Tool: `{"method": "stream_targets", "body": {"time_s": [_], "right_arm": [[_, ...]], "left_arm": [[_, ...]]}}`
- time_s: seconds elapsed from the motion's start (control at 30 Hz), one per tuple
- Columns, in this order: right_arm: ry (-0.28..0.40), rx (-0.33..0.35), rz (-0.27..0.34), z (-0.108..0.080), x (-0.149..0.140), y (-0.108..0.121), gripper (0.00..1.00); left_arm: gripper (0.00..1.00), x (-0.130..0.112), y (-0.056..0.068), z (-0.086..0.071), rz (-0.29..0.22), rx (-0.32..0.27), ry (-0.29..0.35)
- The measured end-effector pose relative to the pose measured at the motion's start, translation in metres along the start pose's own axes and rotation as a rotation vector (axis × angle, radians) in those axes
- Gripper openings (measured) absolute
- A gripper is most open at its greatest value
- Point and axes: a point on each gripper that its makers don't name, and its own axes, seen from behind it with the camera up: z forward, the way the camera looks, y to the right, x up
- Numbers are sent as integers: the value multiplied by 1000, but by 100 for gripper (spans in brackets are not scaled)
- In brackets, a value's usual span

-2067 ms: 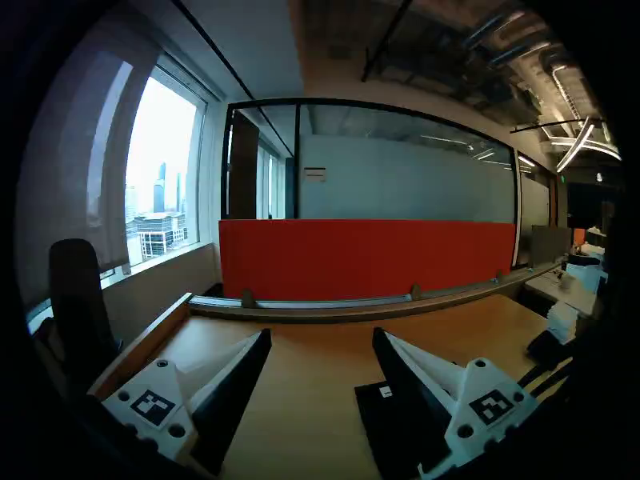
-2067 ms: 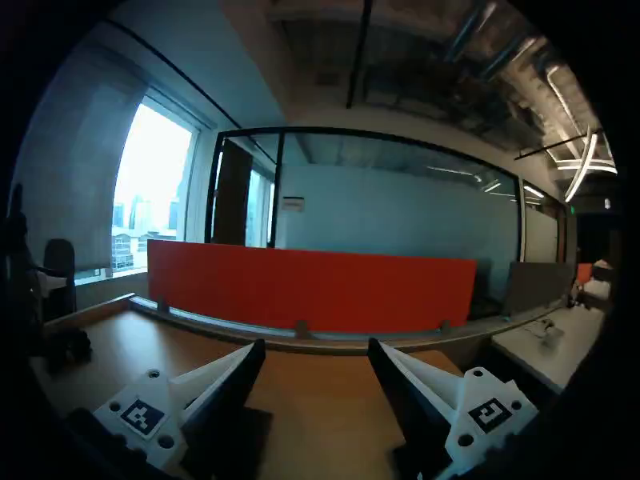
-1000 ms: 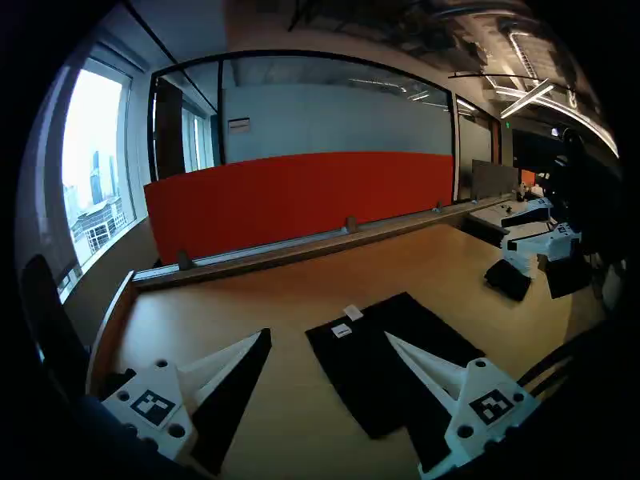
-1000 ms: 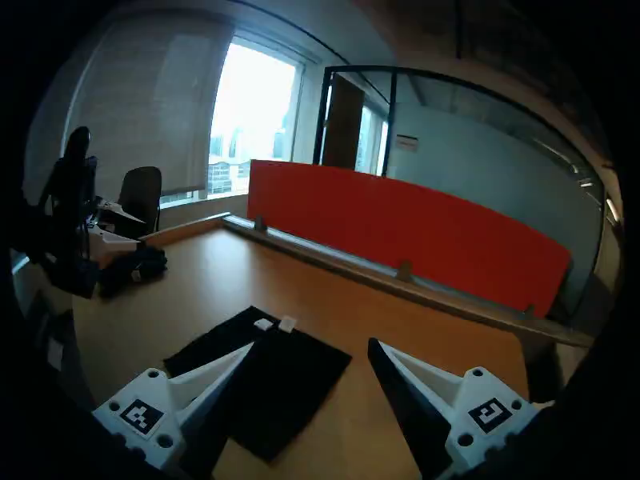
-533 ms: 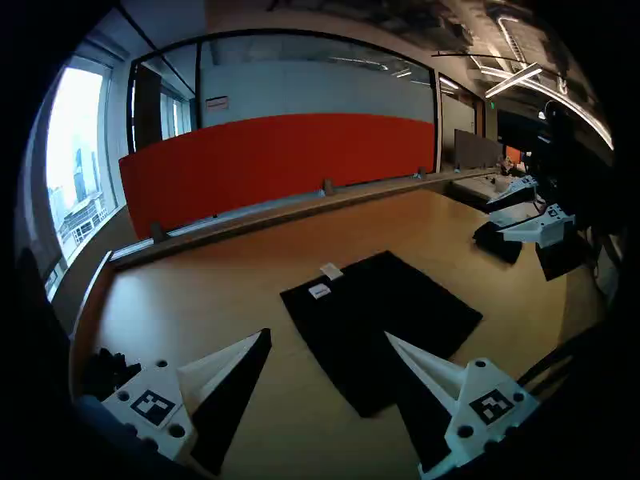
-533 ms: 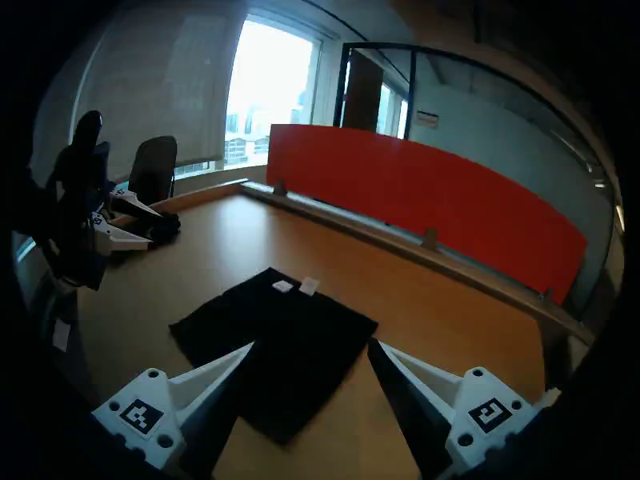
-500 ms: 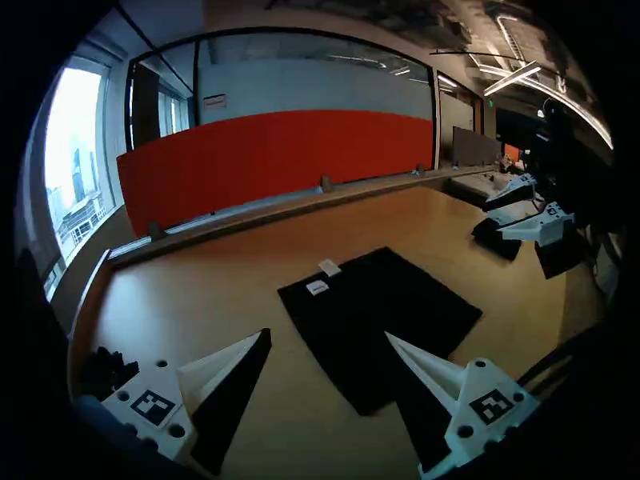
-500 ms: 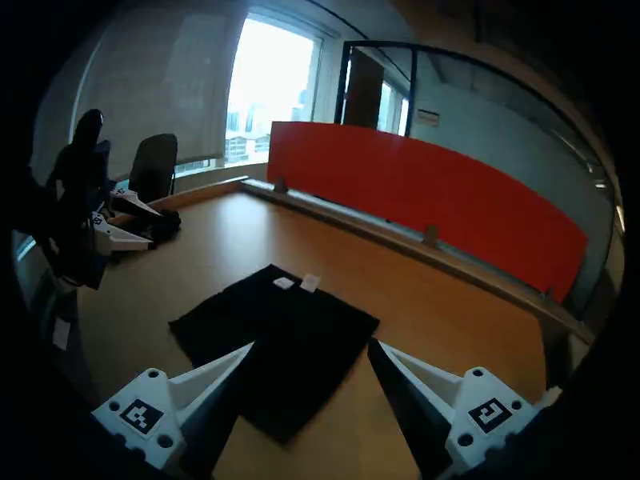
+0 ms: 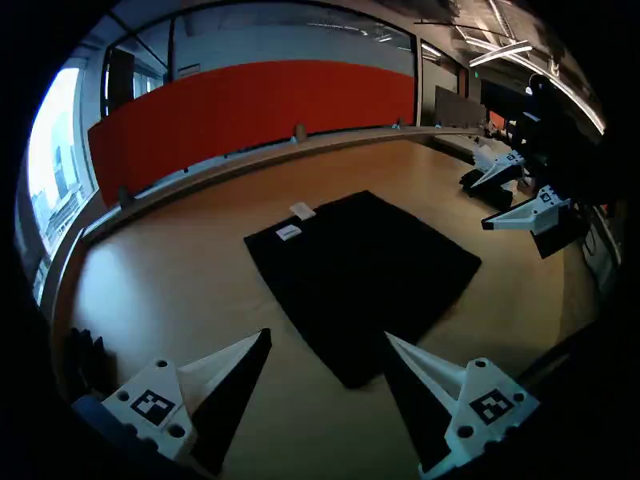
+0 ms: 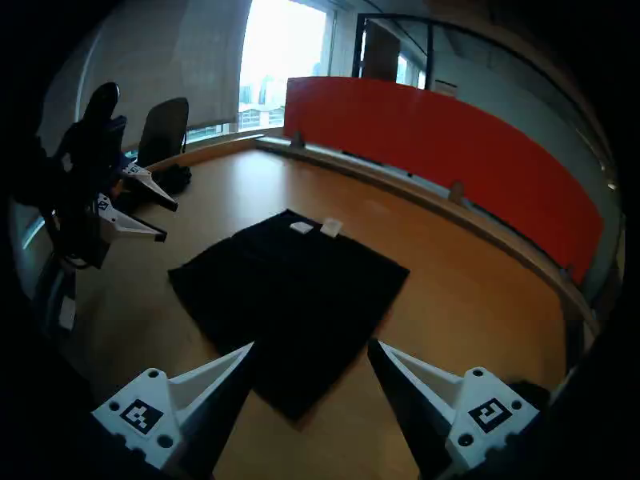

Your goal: Fold towel

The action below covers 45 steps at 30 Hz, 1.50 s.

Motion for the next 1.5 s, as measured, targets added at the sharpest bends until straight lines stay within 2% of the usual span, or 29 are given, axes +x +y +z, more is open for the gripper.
{"method": "stream_targets", "body": {"time_s": [0.3,0.47,0.6,1.07,1.3,1.4,1.5], "right_arm": [[-90,53,-6,21,-39,-14,100],[-136,74,-13,25,-57,-15,100],[-174,91,-23,26,-70,-16,100],[-211,119,-32,28,-85,-17,97],[-213,137,-22,28,-87,-22,85],[-212,138,-8,28,-88,-22,81],[-211,133,-2,27,-88,-21,75]], "left_arm": [[94,-35,15,23,26,-60,-110],[94,-52,22,30,45,-89,-170],[94,-62,26,35,39,-105,-207],[94,-69,29,42,44,-116,-231],[93,-69,34,41,65,-126,-231],[91,-69,40,41,76,-137,-231],[86,-68,40,42,84,-131,-230]]}}
